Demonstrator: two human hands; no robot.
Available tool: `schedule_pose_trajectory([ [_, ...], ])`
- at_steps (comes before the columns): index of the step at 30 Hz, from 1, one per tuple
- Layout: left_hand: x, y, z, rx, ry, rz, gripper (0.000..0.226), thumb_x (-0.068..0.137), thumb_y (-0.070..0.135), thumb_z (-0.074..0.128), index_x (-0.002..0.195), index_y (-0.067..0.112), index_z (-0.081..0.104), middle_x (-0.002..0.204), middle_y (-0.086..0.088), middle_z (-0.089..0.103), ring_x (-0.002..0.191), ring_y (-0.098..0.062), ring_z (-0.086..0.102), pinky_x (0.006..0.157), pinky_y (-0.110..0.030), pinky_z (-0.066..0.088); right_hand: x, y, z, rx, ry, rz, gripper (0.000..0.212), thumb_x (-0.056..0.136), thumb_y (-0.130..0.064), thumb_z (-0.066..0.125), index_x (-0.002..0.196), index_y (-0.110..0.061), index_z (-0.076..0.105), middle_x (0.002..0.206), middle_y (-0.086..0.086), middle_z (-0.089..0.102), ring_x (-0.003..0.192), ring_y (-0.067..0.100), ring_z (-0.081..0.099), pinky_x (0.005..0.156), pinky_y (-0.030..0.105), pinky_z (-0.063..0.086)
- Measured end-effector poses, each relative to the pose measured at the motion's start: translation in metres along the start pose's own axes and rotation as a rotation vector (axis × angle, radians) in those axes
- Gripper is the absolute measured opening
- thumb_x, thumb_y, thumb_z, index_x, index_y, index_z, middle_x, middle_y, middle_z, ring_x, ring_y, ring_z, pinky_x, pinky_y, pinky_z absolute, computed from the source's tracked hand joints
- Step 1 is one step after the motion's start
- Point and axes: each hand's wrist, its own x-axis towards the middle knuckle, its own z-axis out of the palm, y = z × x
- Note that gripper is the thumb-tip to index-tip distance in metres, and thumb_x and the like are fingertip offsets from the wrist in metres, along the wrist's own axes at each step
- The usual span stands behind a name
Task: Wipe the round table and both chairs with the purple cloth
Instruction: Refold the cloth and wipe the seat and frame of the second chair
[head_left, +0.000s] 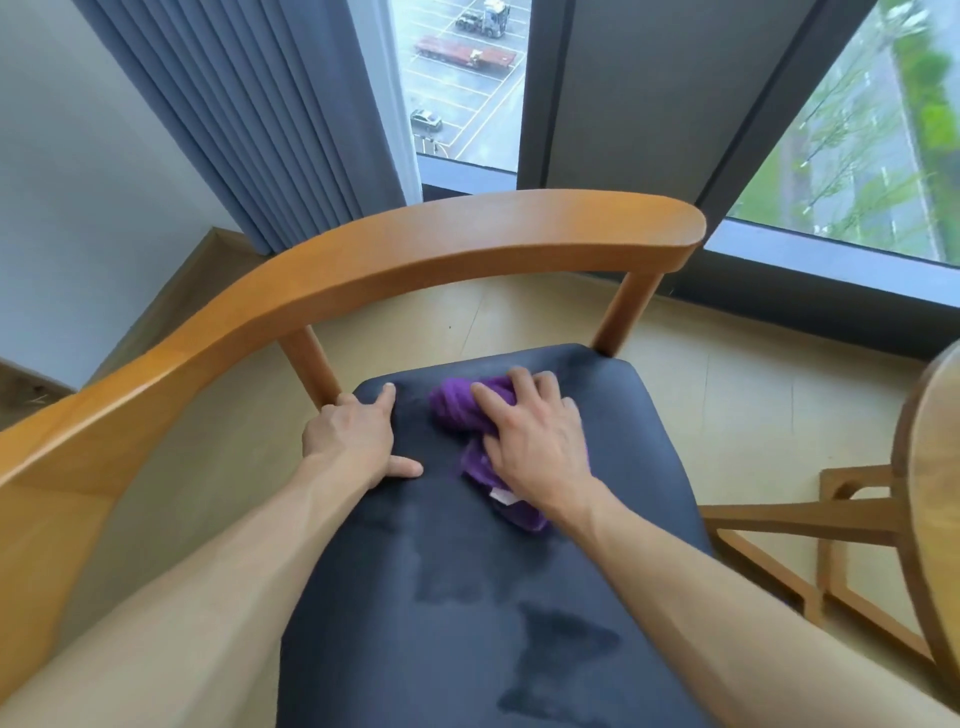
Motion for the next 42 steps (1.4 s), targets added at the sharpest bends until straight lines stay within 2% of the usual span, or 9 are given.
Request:
schedule_pose_trajectory([
  [7,0.004,0.008,-0.015,0.044,-0.046,0.012,0.105,0.071,0.071,0.072,0.152,0.025,0.024,0.116,-0.005,0.054,0.108,-0.027,0.06,0.072,-0.035,0.05,0.016,0.111,-0.022,0.153,0.073,0.39,0.038,0.09,-0.034,0.054,0.127,-0.041,0.055,0.124,0.003,0.05,0.118,0.031,0.043,0.089,0.042,0.048],
  [12,-0.001,0.04,-0.028,-0.156,0.118,0.289,0.059,0.087,0.015,0.057,0.141,0.027,0.039,0.131,-0.006,0.04,0.124,-0.033,0.044,0.086,-0.048,0.048,0.013,0.112,-0.021,0.191,0.063,0.454,0.034,0.093,-0.033,0.051,0.125,-0.044,0.052,0.125,0.001,0.049,0.119,0.03,0.042,0.088,0.044,0.047],
  [18,-0.006,0.043,-0.009,-0.109,0.067,0.432,0.063,0.093,0.038,0.054,0.15,0.042,0.027,0.157,0.0,0.025,0.144,-0.026,0.025,0.103,-0.056,0.04,-0.015,0.13,-0.028,0.288,0.051,0.685,0.041,0.093,-0.02,0.048,0.131,-0.03,0.056,0.111,0.024,0.052,0.11,0.044,0.054,0.097,0.043,0.045],
  [21,-0.002,0.034,-0.012,-0.359,0.141,0.374,0.037,0.098,0.031,0.036,0.133,0.039,0.046,0.138,0.003,0.05,0.131,-0.027,0.045,0.088,-0.044,0.039,-0.013,0.089,-0.03,0.258,0.06,0.693,0.04,0.089,-0.024,0.05,0.127,-0.033,0.056,0.116,0.018,0.053,0.111,0.043,0.051,0.092,0.043,0.045],
  [25,0.003,0.017,-0.025,-0.737,0.028,0.304,0.045,0.104,0.038,0.025,0.147,0.041,0.038,0.155,0.001,0.043,0.14,-0.028,0.04,0.113,-0.044,0.031,-0.01,-0.015,-0.016,0.218,0.018,0.59,0.038,0.088,-0.024,0.051,0.126,-0.029,0.051,0.124,0.012,0.044,0.114,0.037,0.04,0.084,0.044,0.046],
  [29,-0.008,0.011,-0.014,-0.99,0.245,0.307,0.043,0.107,0.038,0.026,0.137,0.026,0.053,0.143,-0.003,0.052,0.136,-0.025,0.043,0.11,-0.035,0.031,-0.003,-0.101,-0.005,0.506,-0.095,0.468,0.04,0.094,-0.036,0.048,0.133,-0.029,0.045,0.127,0.008,0.042,0.116,0.031,0.034,0.087,0.045,0.047],
  [33,-0.022,0.025,0.002,-0.661,0.476,0.143,0.06,0.097,0.065,0.021,0.138,0.033,0.05,0.156,0.0,0.036,0.146,-0.026,0.024,0.111,-0.056,0.027,0.001,-0.057,-0.024,0.787,-0.103,0.43,0.045,0.103,-0.022,0.036,0.147,-0.015,0.041,0.141,0.015,0.051,0.131,0.035,0.043,0.108,0.041,0.036],
  [37,-0.044,0.057,0.04,-0.263,0.363,0.05,0.082,0.087,0.078,0.034,0.155,0.033,0.022,0.165,-0.004,0.01,0.15,-0.032,0.01,0.105,-0.063,0.029,-0.037,0.022,-0.043,0.425,0.008,0.455,0.052,0.096,-0.006,0.037,0.145,-0.02,0.045,0.141,0.005,0.051,0.125,0.03,0.044,0.097,0.042,0.042],
  [42,-0.046,0.107,0.024,-0.385,0.397,-0.132,0.052,0.092,0.034,0.058,0.135,0.011,0.041,0.141,-0.02,0.038,0.123,-0.042,0.038,0.091,-0.051,0.043,-0.076,0.083,-0.046,0.439,-0.107,0.53,0.032,0.1,-0.013,0.033,0.128,-0.014,0.047,0.116,0.01,0.059,0.112,0.036,0.053,0.081,0.041,0.042],
])
